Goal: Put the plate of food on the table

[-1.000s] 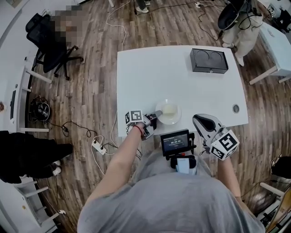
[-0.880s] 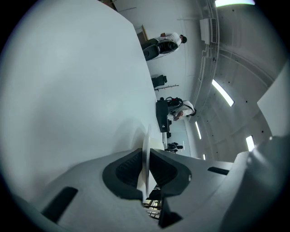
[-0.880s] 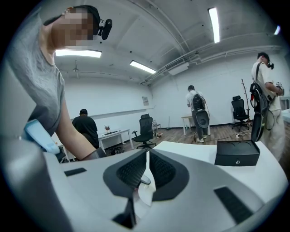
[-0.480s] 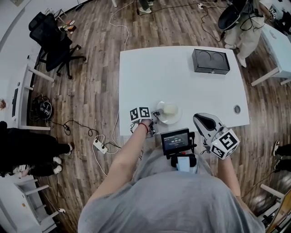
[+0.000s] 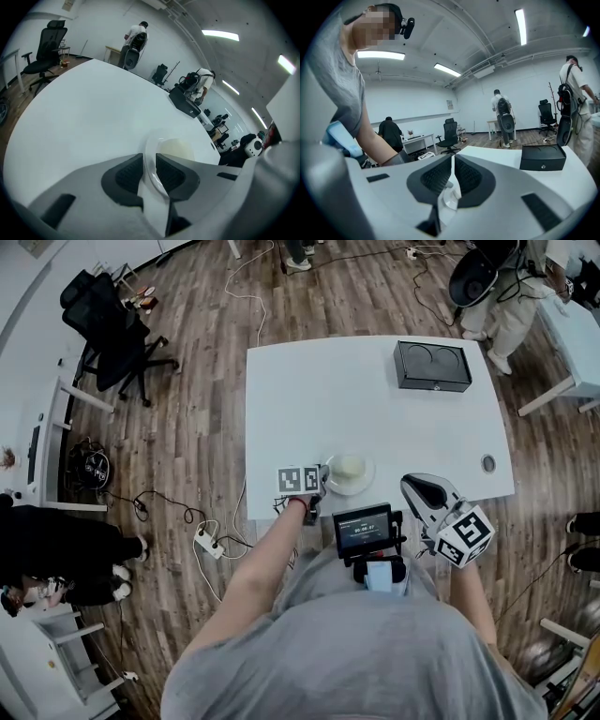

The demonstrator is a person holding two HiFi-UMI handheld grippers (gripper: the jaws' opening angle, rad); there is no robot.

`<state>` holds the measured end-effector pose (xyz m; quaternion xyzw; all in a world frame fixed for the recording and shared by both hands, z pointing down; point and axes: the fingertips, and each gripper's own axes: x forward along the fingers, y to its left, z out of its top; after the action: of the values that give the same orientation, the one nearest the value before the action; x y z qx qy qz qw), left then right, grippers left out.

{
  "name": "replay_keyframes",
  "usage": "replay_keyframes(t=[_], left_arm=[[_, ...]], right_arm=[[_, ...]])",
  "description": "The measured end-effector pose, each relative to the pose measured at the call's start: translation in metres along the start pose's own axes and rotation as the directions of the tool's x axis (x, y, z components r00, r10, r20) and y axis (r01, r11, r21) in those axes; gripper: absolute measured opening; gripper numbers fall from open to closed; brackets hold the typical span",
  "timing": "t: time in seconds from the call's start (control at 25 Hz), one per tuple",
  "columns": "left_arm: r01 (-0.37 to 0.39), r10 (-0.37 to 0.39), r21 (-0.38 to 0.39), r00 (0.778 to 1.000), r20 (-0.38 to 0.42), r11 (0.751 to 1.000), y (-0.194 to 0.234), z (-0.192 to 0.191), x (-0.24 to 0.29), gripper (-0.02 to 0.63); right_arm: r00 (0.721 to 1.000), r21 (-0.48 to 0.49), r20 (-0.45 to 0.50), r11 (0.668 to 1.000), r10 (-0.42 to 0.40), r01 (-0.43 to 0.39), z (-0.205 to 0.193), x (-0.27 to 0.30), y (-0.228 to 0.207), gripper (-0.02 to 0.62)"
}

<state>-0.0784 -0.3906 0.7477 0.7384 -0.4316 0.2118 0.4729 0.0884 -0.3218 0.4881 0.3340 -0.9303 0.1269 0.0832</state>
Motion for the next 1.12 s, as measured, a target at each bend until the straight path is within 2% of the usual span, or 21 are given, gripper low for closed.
replay_keyframes(t=[0.16, 0.36, 0.56, 0.72, 0.84, 0.96, 1.12], left_arm=[[-0.030, 0.029, 0.050, 0.999, 0.014, 0.998, 0.001, 0.003, -0.008, 0.072], [-0.015, 0.012, 0.065, 0.999, 0.044, 0.998, -0.008, 0.014, -0.023, 0.072], [0.011, -0.024, 0.139, 0.995, 0.097, 0.990, -0.029, 0.032, -0.044, 0.072], [0.025, -0.060, 0.233, 0.988, 0.146, 0.972, -0.046, 0.046, -0.070, 0.072], [0.040, -0.117, 0.340, 0.971, 0.209, 0.940, -0.066, 0.057, -0.092, 0.072], [0.044, -0.185, 0.462, 0.947, 0.264, 0.886, -0.089, 0.063, -0.117, 0.072], [0.034, -0.271, 0.583, 0.906, 0.325, 0.812, -0.118, 0.065, -0.145, 0.072]], right_arm=[[1.000, 0.003, 0.003, 1.000, -0.005, 0.005, -0.001, -0.004, -0.001, 0.034], [1.000, 0.007, 0.010, 1.000, -0.003, 0.003, 0.000, -0.002, -0.001, 0.034], [1.000, -0.002, 0.020, 1.000, 0.004, -0.004, 0.005, -0.001, 0.001, 0.034], [1.000, -0.010, 0.029, 1.000, 0.008, -0.007, 0.009, 0.000, 0.005, 0.034], [0.999, -0.013, 0.040, 1.000, 0.008, -0.008, 0.011, -0.001, 0.008, 0.034], [0.999, -0.014, 0.047, 1.000, 0.008, -0.008, 0.013, -0.004, 0.011, 0.034], [0.998, -0.022, 0.057, 1.000, 0.014, -0.013, 0.015, -0.007, 0.016, 0.034]])
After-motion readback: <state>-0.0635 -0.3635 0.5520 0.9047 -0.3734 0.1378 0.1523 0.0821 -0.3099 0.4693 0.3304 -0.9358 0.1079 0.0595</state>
